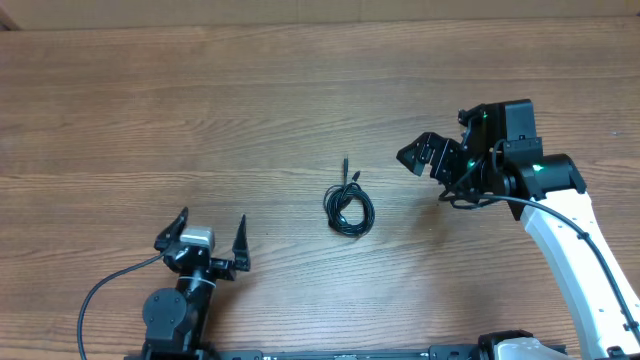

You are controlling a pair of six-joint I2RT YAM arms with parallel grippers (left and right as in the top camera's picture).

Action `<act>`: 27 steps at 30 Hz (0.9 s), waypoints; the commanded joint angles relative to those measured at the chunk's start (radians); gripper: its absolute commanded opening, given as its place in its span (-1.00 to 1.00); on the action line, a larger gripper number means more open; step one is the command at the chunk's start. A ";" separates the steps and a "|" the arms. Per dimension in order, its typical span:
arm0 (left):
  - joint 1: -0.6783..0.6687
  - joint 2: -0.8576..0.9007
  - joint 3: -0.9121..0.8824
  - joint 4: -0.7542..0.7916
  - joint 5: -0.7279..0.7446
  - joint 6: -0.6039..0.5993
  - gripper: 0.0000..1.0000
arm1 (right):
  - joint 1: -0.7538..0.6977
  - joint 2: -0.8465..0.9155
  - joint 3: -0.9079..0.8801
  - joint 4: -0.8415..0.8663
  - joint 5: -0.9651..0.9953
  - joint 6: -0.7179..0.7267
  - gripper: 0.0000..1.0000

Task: Untangle cables
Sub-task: 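Raise the right gripper and move it toward the right of the cable, then move the left gripper over the coiled black cable and grasp it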

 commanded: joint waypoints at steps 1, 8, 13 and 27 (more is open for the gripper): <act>0.005 0.015 0.111 -0.064 0.073 -0.121 0.99 | 0.003 -0.002 0.024 0.009 0.007 -0.003 1.00; 0.005 0.225 0.338 -0.232 0.130 -0.135 0.99 | 0.003 -0.002 0.024 0.046 0.006 -0.003 1.00; 0.005 0.497 0.530 -0.316 0.224 -0.130 0.99 | 0.003 -0.002 0.024 0.045 0.006 -0.003 1.00; -0.097 1.233 1.216 -0.808 0.365 -0.117 0.99 | 0.003 -0.002 0.024 0.006 0.006 -0.003 1.00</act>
